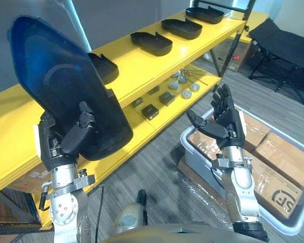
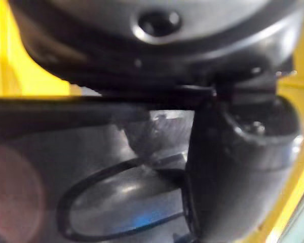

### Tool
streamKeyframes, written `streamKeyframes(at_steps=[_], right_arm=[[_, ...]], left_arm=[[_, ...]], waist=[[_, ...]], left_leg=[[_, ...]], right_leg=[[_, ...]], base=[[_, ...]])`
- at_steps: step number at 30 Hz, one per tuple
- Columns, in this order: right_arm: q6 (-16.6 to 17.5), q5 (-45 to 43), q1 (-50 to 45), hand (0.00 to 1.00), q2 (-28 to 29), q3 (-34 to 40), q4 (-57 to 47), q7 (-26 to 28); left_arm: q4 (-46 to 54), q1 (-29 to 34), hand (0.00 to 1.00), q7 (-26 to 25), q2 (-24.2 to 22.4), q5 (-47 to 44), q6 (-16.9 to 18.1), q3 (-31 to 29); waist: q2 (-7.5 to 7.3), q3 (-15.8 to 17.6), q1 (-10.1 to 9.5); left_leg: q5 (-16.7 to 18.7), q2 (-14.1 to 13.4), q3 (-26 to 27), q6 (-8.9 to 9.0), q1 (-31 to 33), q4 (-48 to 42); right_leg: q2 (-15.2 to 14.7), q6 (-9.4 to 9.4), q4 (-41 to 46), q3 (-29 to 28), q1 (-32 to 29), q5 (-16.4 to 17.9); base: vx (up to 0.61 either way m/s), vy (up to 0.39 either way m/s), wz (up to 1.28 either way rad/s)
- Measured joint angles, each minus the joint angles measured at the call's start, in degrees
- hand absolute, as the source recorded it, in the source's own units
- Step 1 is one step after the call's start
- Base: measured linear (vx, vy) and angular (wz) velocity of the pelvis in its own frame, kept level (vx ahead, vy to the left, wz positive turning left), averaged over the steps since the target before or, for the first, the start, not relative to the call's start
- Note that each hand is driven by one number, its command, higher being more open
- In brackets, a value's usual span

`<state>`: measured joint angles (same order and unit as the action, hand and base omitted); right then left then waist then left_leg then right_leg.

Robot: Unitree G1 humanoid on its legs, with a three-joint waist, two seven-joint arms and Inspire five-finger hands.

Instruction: Walk over and take three plastic housings, then place them on the shelf

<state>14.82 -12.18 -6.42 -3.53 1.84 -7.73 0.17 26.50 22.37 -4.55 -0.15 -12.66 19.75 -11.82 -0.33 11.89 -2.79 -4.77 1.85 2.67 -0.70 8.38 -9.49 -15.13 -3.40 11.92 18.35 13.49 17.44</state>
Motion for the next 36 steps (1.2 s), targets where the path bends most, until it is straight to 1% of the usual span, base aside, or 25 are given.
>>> streamKeyframes(at_steps=[1, 2, 3, 4, 5, 6, 7, 8, 9, 10, 12, 13, 14, 15, 16, 17, 19, 20, 22, 23, 25, 27, 29, 34, 36], right_arm=[[0.15, 0.00, -0.01, 1.00, 0.00, 0.00, 0.00, -0.14], [0.43, 0.05, 0.11, 1.00, 0.01, 0.01, 0.00, -0.60], [0.79, 0.18, 0.24, 1.00, 0.02, -0.10, 0.06, -0.91], [0.80, 0.30, 0.26, 1.00, 0.19, -0.08, 0.06, -1.11], [1.04, 0.73, 0.54, 1.00, 1.15, 0.12, 0.06, -1.36], [1.43, 1.19, 0.87, 1.00, 2.01, 0.15, 0.31, -1.49], [1.84, 2.48, 1.29, 1.00, 2.48, 0.17, 0.43, -1.36], [2.12, 2.88, 1.40, 1.00, 2.42, 0.17, 0.43, -1.02], [2.94, 2.92, 1.65, 1.00, 2.30, 0.54, 0.42, -0.44], [3.37, 2.92, 1.65, 1.00, 2.27, 0.92, 0.41, -0.32], [4.42, 2.83, 1.63, 1.00, 1.74, 3.20, 0.13, -0.05], [4.74, 2.81, 1.48, 1.00, 1.44, 3.76, 0.02, -0.04], [5.21, 2.68, 1.24, 1.00, 0.94, 5.02, -0.13, 0.10], [5.23, 2.67, 1.17, 1.00, 0.96, 5.04, -0.22, 0.09], [5.24, 2.33, 0.95, 1.00, 1.09, 5.07, -0.91, 0.10], [5.40, 2.18, 1.13, 1.00, -0.02, 4.89, -1.53, 0.50], [5.64, 1.62, 1.31, 1.00, -1.64, 4.58, -2.25, 0.56], [5.63, 0.71, 2.03, 1.00, -1.64, 4.27, -2.27, 0.61], [5.63, -0.22, 3.07, 1.00, -1.43, 4.18, -2.50, 0.88], [5.63, -0.54, 3.34, 1.00, -1.27, 4.17, -3.68, 1.14], [5.64, -0.52, 3.28, 1.00, -1.22, 4.35, -5.55, 1.15], [5.63, -0.40, 2.86, 1.00, -1.17, 5.65, -7.78, 0.80], [5.69, 0.72, 2.37, 1.00, -0.91, 6.96, -9.25, 0.15], [5.85, -0.10, 0.04, 1.00, 0.98, 7.32, -11.00, 1.34], [7.06, -1.69, -2.03, 1.00, 2.72, 7.40, -11.21, 2.20]], left_arm=[[0.09, 0.00, 0.00, 0.01, 0.00, 0.10, -0.01, -0.22], [0.15, -0.07, 0.00, -0.09, -0.13, 0.83, -0.06, -1.38], [0.06, -0.73, 0.00, -0.50, -0.86, 2.11, -0.57, -2.20], [0.12, -1.02, 0.00, -0.59, -0.79, 2.29, -0.67, -2.32], [0.42, -1.80, 0.00, -0.66, -0.05, 2.94, -0.70, -2.75], [0.53, -2.37, 0.00, -1.07, 0.52, 4.00, -0.73, -3.03], [0.50, -2.79, 0.00, -1.59, 0.49, 4.17, -1.04, -3.28], [0.47, -2.77, 0.00, -1.81, 0.35, 4.08, -1.14, -3.42], [0.47, -2.88, 0.00, -2.30, 0.34, 4.04, -1.15, -3.77], [0.47, -3.04, 0.00, -2.43, 0.37, 4.00, -1.15, -3.77], [0.42, -4.73, 0.00, -2.62, 0.39, 3.80, -1.12, -3.61], [0.30, -5.16, 0.00, -2.73, 0.45, 3.81, -1.12, -3.43], [0.03, -5.40, 0.00, -3.00, 0.59, 3.82, -1.12, -2.98], [-0.02, -5.37, 0.00, -3.03, 0.63, 3.82, -1.12, -2.92], [0.02, -4.97, 0.00, -3.29, 1.11, 3.80, -1.07, -2.92], [-0.92, -4.74, 0.00, -3.58, 0.28, 3.82, -1.13, -2.41], [-1.12, -3.44, 0.00, -3.34, -0.66, 3.97, -1.30, -0.99], [-1.08, -3.21, 0.00, -2.97, -0.61, 4.00, -1.27, -0.88], [-1.08, -3.21, 0.00, -2.80, -0.71, 3.76, -1.26, -0.86], [-1.08, -3.01, 0.00, -2.67, -0.98, 3.76, -1.26, -0.73], [-1.09, -2.57, 0.00, -2.59, -1.38, 3.74, -1.27, 0.32], [-1.08, -3.01, 0.00, -1.42, -1.66, 2.68, -1.24, 3.29], [-1.04, -4.36, 0.00, -0.32, -1.64, 1.43, -1.14, 5.70], [0.21, -4.65, 0.00, -0.57, -0.98, 1.20, -1.19, 6.37], [1.03, -2.49, 0.00, -0.79, -1.14, -0.75, -1.30, 6.42]], waist=[[-0.09, 0.05, -0.15], [-0.67, 0.04, -0.14], [-0.10, -0.25, 0.55], [0.14, -0.39, 0.58], [-0.23, -0.28, 0.60], [-0.74, -0.33, 0.53], [-0.71, -0.30, 0.63], [-0.61, -0.25, 0.79], [0.30, 0.27, 1.62], [0.59, 0.31, 1.84], [1.46, 0.17, 3.10], [1.47, 0.18, 3.44], [0.80, -0.13, 4.08], [0.54, -0.25, 4.10], [-1.54, -0.86, 3.84], [-1.11, -1.39, 2.98], [1.62, -2.12, 2.65], [2.11, -2.40, 2.15], [2.10, -2.46, 1.63], [2.01, -2.49, 1.32], [1.97, -2.47, 1.75], [1.65, -2.39, 3.00], [1.68, -2.39, 3.83], [1.56, -2.36, 3.12], [1.88, -2.02, 3.16]], left_leg=[[1.31, 0.27, 0.08, 0.25, 0.35, -1.11], [3.92, 1.49, 0.03, 0.29, 0.73, -3.40], [4.76, 2.04, -1.87, -0.39, 1.05, -4.62], [5.04, 2.37, -2.55, -0.60, 1.00, -4.61], [5.79, 2.49, -4.15, -1.18, 0.06, -3.98], [6.10, 2.85, -5.26, -1.66, -0.78, -3.21], [6.26, 3.00, -6.63, -2.89, -2.40, -2.19], [6.40, 2.94, -7.33, -3.05, -3.57, -1.74], [6.84, 2.50, -9.00, -3.23, -6.47, -0.29], [7.07, 2.25, -9.56, -3.27, -7.41, 0.13], [8.24, 1.14, -12.43, -3.11, -8.81, 0.25], [8.36, 1.12, -13.39, -2.46, -9.01, -0.09], [10.00, 1.76, -14.80, -1.47, -9.20, -1.61], [10.36, 2.03, -15.02, -1.38, -9.35, -1.90], [12.10, 3.82, -15.30, -0.51, -9.97, -2.89], [14.55, 3.81, -15.33, 0.42, -9.84, -4.88], [16.46, 0.36, -13.08, 1.12, -8.98, -6.56], [16.70, -1.25, -12.09, 1.59, -9.47, -5.86], [16.72, -2.58, -11.76, 2.17, -10.35, -4.75], [16.36, -3.07, -10.88, 2.60, -10.65, -3.86], [15.12, -3.74, -5.54, 2.74, -10.77, -2.73], [11.95, -3.52, 6.38, 2.06, -10.95, -1.21], [9.93, -2.68, 11.10, 1.17, -11.16, 0.54], [7.73, -0.61, 8.90, 0.59, -13.15, 5.90], [8.38, -0.58, 7.71, 0.74, -12.22, 3.91]], right_leg=[[-0.13, 0.49, -0.01, 0.02, 0.38, 0.24], [-0.65, 3.06, 3.70, -0.74, 0.64, 0.20], [-1.85, 1.55, 13.69, -3.24, -4.21, -3.26], [-1.86, 0.70, 18.41, -5.29, -6.75, -5.44], [-1.81, 0.06, 26.04, -8.33, -10.16, -9.65], [-1.83, -0.11, 30.97, -9.92, -12.72, -10.45], [-1.44, 0.39, 35.29, -10.23, -15.51, -6.63], [-0.91, 0.87, 35.69, -9.91, -16.38, -5.00], [0.83, 2.59, 33.37, -8.88, -18.10, -2.80], [1.72, 2.92, 31.64, -9.12, -19.10, -2.61], [6.38, 2.33, 20.79, -13.01, -22.79, -3.20], [7.35, 1.62, 17.55, -14.33, -23.39, -3.79], [8.10, 0.69, 10.09, -16.17, -23.30, -6.95], [8.00, 0.89, 8.90, -16.23, -23.19, -8.30], [6.69, 1.51, 5.45, -15.88, -22.23, -15.78], [6.09, -0.89, 3.71, -14.38, -20.87, -16.42], [8.77, -0.11, -1.59, -11.88, -17.44, -17.53], [10.14, 0.62, -4.10, -11.16, -15.90, -18.23], [11.33, 1.12, -5.95, -10.60, -14.55, -18.60], [11.55, 1.29, -7.20, -10.09, -13.83, -18.72], [10.97, 1.30, -8.50, -8.26, -12.38, -18.72], [8.57, 1.30, -9.39, -3.88, -9.93, -18.66], [7.31, 1.20, -9.33, -1.04, -8.84, -18.47], [6.13, 0.15, -9.24, 0.24, -7.98, -17.19], [5.96, -0.17, -8.90, 0.84, -7.51, -16.26]], base=[[0.18, 0.122, 0.40], [0.23, 0.094, 0.51], [0.23, 0.111, 0.62], [0.23, 0.157, 0.77], [0.26, 0.125, 0.54], [0.35, 0.087, 0.56], [0.32, 0.017, 0.39], [0.33, 0.014, 0.49], [0.31, 0.007, 0.41], [0.29, -0.010, 0.60], [0.29, -0.070, 0.68], [0.30, -0.123, 0.91], [0.20, -0.113, 0.67], [0.27, -0.179, 0.65], [0.30, -0.246, 0.26], [0.30, -0.244, 0.30], [0.25, -0.178, 0.27], [0.22, -0.143, 0.22], [0.18, -0.117, 0.09], [0.18, -0.082, 0.25], [0.12, -0.019, 0.48], [0.06, 0.015, 0.93], [0.02, 0.066, 1.00], [-0.02, 0.046, 0.34], [-0.07, -0.010, 0.25]])
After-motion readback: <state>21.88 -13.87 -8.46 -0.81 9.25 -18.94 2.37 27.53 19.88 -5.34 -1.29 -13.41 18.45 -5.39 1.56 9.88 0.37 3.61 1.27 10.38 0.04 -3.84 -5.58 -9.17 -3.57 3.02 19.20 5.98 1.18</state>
